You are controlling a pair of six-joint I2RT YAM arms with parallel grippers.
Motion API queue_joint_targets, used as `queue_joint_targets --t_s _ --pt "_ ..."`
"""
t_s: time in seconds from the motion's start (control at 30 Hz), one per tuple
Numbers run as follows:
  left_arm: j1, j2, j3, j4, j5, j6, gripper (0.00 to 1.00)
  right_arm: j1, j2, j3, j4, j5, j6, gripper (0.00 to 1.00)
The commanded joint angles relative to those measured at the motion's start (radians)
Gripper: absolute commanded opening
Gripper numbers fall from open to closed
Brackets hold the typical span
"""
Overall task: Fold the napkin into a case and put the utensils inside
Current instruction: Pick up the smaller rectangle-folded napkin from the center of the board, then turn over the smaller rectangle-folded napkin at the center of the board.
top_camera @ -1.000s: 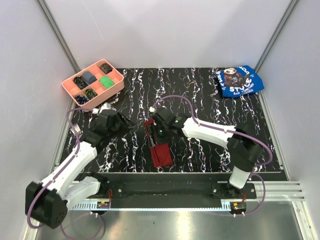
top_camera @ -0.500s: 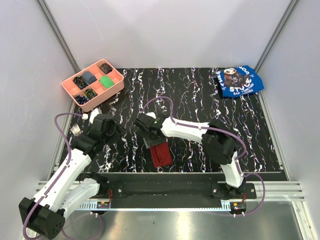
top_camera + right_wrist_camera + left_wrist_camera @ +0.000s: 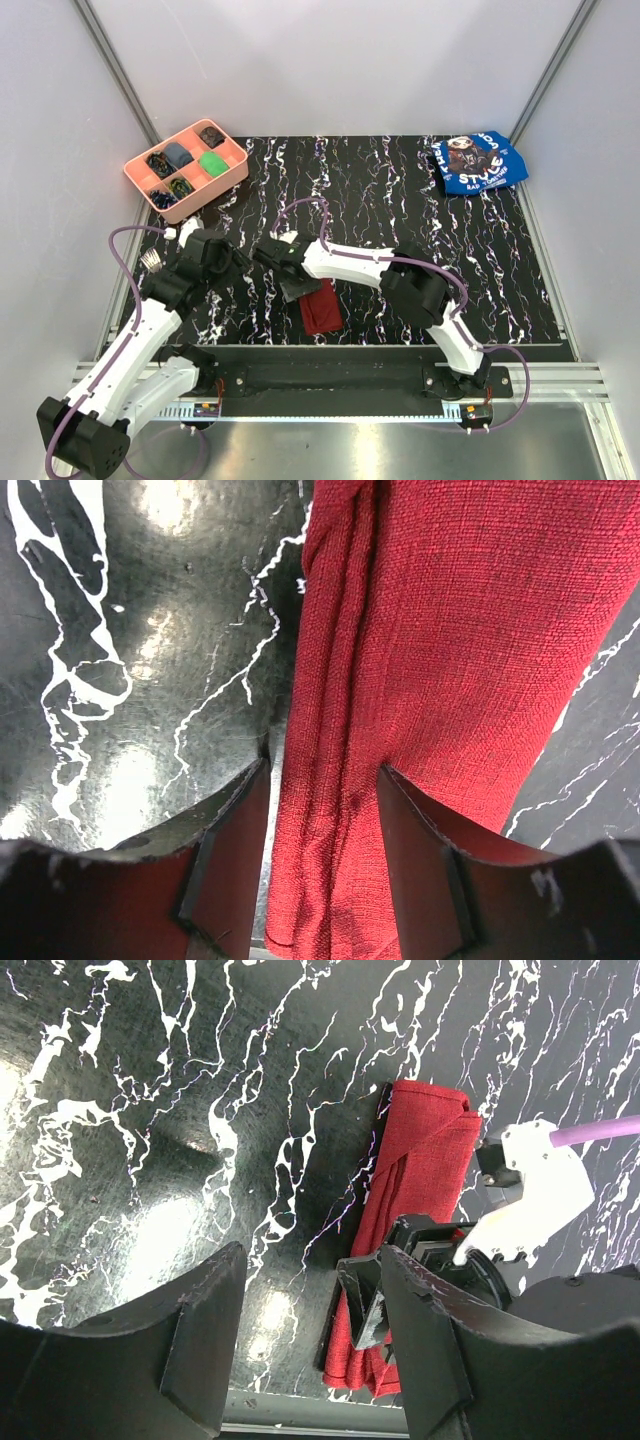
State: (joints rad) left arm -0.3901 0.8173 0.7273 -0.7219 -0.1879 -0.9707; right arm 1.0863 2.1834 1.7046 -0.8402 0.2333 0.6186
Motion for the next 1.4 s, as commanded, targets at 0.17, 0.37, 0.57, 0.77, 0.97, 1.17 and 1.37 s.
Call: queue_joint_targets --t_s 0.17,0.37,0.57,0.77,0.97,1.17,1.37 --pt "0.003 -0.024 0.029 -0.004 -0.012 0.020 0.60 0.037 0.075 0.072 -0.097 0.130 0.066 0.35" --pt "0.005 -0.033 0.021 -0.002 -0.010 0.041 0.60 0.035 0.035 0.102 -0.091 0.124 0.044 0.12" --pt "0.005 -0.029 0.046 0.007 -0.005 0.135 0.58 0.027 -0.054 0.116 0.033 -0.067 0.009 0.00" --pt "0.025 -0.029 0.063 -0.016 -0.039 0.197 0.56 -0.020 -0.197 -0.068 0.370 -0.336 0.039 0.00" --pt "0.045 -0.020 0.083 -0.056 -0.094 0.236 0.49 -0.094 -0.301 -0.357 0.833 -0.586 0.154 0.00" --pt "0.046 0.032 0.066 -0.045 -0.084 0.244 0.42 -0.157 -0.248 -0.571 1.277 -0.772 0.309 0.00" --pt "0.046 0.094 0.021 0.044 -0.002 0.265 0.40 -0.207 -0.215 -0.698 1.498 -0.833 0.365 0.00"
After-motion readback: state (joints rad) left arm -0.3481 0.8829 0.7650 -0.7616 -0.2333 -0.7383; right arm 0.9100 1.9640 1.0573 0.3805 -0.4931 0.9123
